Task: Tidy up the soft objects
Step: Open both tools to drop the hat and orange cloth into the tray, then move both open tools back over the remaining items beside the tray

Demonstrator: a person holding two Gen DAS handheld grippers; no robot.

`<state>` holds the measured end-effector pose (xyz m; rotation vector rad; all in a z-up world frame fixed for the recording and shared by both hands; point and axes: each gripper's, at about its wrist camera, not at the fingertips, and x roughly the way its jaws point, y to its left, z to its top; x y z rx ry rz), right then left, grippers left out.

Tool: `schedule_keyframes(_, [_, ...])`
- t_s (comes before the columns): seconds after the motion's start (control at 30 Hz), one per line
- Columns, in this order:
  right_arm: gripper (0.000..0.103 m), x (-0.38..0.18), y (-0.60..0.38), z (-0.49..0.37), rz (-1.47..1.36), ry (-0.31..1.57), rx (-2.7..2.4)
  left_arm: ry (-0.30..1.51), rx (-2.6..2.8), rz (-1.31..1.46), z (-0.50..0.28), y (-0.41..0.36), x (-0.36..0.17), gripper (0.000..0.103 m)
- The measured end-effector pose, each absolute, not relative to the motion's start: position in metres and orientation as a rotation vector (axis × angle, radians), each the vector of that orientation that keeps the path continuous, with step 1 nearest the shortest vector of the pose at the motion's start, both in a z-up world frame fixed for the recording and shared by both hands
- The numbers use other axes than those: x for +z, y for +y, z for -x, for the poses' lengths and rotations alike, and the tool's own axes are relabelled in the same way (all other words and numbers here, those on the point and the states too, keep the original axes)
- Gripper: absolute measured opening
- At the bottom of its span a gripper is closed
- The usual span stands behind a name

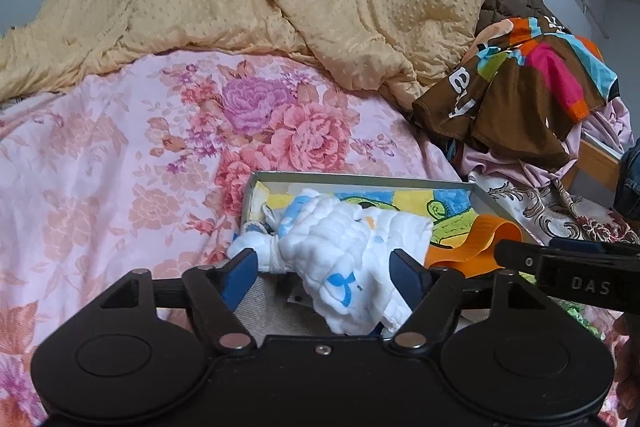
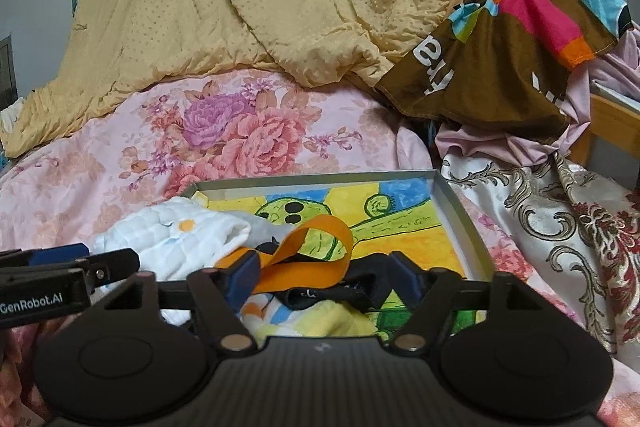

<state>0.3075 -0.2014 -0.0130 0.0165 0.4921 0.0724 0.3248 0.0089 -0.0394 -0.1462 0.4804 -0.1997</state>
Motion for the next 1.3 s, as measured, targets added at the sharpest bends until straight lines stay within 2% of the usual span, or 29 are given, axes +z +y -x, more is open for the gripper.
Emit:
schedule_keyframes(0.13, [0.087, -0.007, -0.204, -0.300, -0.034, 0.476, 0.067, 0.460, -0.173, 0.140, -0.317, 0.011, -0.035, 0.087])
schedule_keyframes(0.2, [0.094, -0.005, -0.206, -0.294, -0.050, 0.464, 0.060, 0.442, -0.149, 0.122, -0.312, 0.010, -0.031, 0.094])
schedule_keyframes(0.27, [0.097, -0.004, -0.207, -0.289, -0.049, 0.450, 0.057, 0.409, -0.127, 0.100, -0.305, 0.009, -0.027, 0.102])
schedule_keyframes(0.43, [0.103, 0.002, -0.211, -0.278, -0.059, 0.432, 0.043, 0.374, -0.134, 0.056, -0.289, 0.004, -0.019, 0.102])
schedule_keyframes(0.97, [0.103, 0.031, -0.218, -0.217, -0.089, 0.306, 0.119, 0.319, -0.146, 0.073, -0.229, 0.011, 0.007, 0.102])
schedule_keyframes(1.3, [0.103, 0.037, -0.229, -0.179, -0.152, 0.295, 0.139, 0.295, -0.120, 0.097, -0.184, 0.017, 0.018, 0.102])
